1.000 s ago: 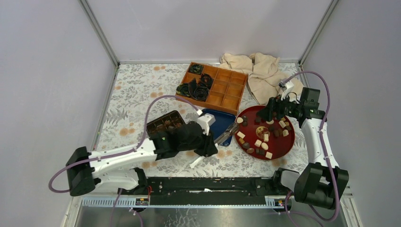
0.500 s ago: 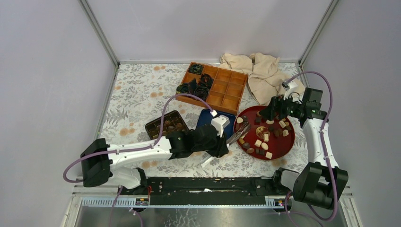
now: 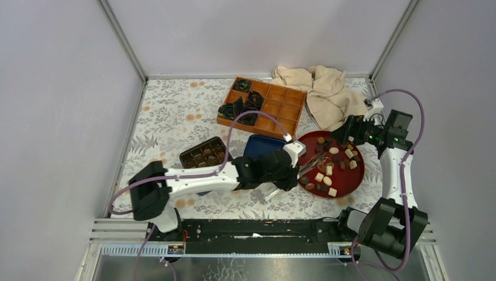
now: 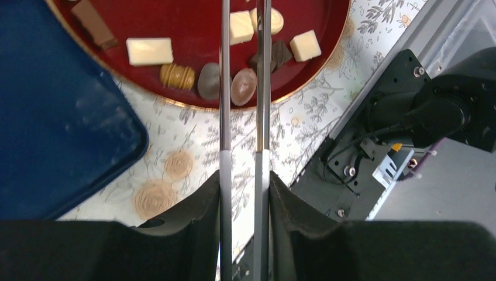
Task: Pack the chocolate
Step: Pick up the fake chocolate from the plate.
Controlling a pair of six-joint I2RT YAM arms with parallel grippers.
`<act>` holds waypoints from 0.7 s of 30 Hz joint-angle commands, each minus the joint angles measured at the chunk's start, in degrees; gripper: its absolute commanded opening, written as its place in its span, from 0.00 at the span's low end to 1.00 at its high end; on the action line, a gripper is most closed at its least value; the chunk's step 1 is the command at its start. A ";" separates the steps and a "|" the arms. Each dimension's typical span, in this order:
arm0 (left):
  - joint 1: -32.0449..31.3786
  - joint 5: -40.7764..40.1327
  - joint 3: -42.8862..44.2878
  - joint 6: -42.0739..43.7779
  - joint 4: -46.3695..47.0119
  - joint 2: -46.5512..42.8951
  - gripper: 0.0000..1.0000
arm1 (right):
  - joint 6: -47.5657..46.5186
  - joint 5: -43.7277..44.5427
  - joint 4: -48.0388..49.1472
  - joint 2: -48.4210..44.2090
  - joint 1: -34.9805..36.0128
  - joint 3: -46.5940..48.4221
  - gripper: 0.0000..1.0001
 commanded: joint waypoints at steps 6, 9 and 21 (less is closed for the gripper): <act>-0.42 0.74 17.22 4.64 -7.26 14.71 0.36 | 2.56 -1.26 2.89 -0.89 -3.34 -0.05 0.86; -0.99 0.30 21.60 2.98 -12.23 17.58 0.35 | 2.56 -1.42 2.97 -1.00 -3.66 -0.18 0.86; -2.24 -0.59 31.67 -2.69 -20.98 25.07 0.39 | 2.56 -2.82 2.78 -0.71 -3.69 -0.09 0.86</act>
